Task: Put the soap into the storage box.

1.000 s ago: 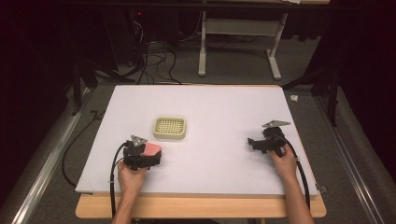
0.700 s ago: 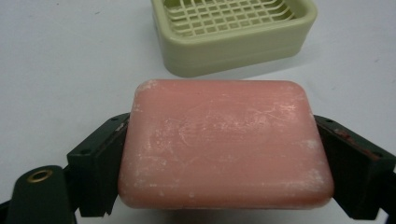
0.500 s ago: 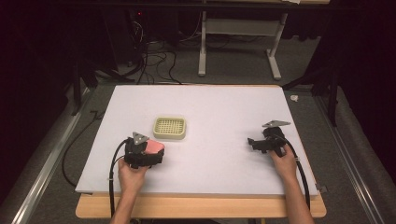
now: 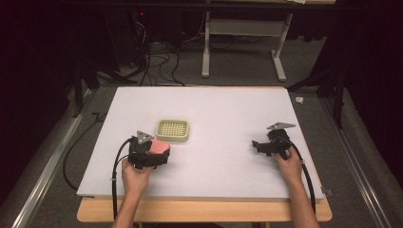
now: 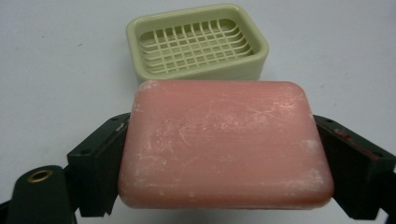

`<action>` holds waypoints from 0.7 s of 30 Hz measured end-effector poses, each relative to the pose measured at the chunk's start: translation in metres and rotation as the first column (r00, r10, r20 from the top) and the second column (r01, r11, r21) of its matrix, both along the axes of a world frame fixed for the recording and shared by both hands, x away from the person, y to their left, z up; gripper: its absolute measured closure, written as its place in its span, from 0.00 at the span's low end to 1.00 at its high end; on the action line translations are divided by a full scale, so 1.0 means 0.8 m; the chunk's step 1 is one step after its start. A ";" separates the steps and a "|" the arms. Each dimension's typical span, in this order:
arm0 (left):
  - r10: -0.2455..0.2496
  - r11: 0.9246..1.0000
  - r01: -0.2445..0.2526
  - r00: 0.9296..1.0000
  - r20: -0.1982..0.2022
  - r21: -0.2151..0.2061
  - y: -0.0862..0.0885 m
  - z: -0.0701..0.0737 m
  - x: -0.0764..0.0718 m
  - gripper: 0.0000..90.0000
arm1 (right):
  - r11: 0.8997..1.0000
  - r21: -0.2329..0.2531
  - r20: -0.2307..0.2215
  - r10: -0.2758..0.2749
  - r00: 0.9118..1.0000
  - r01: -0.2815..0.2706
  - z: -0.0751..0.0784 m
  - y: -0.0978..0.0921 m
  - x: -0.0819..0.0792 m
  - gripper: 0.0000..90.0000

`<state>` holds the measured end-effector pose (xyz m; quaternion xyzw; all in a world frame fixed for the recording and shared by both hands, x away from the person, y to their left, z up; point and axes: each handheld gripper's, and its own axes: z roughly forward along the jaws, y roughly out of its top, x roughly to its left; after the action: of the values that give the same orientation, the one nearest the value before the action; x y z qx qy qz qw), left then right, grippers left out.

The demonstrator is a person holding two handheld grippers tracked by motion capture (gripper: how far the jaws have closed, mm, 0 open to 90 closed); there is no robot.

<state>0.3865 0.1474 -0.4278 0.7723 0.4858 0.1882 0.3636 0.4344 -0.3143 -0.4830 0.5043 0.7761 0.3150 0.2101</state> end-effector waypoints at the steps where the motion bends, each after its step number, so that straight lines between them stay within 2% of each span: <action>1: 0.000 1.000 0.000 1.000 0.000 0.000 0.000 0.000 0.000 0.15 | 1.000 0.000 0.000 0.000 1.000 0.000 0.000 0.000 0.000 0.16; 5: -0.004 1.000 0.004 1.000 0.000 -0.012 -0.004 0.003 0.002 0.15 | 1.000 0.000 0.000 0.000 1.000 0.000 0.000 0.000 0.000 0.16; 10: -0.013 1.000 0.013 1.000 -0.002 -0.006 -0.011 0.007 0.005 0.15 | 1.000 0.000 0.000 0.000 1.000 0.000 0.000 0.000 0.000 0.16; 14: -0.015 1.000 0.015 1.000 -0.002 -0.024 -0.014 0.010 0.008 0.15 | 1.000 0.000 0.000 0.000 1.000 0.000 0.000 0.000 0.000 0.16; 21: -0.019 1.000 0.019 1.000 0.001 -0.014 -0.019 0.016 0.013 0.15 | 1.000 0.000 0.000 0.000 1.000 0.000 0.000 0.000 0.000 0.16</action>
<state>0.3969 0.1323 -0.4146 0.7744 0.4796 0.1816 0.3707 0.4344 -0.3143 -0.4830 0.5043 0.7761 0.3150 0.2102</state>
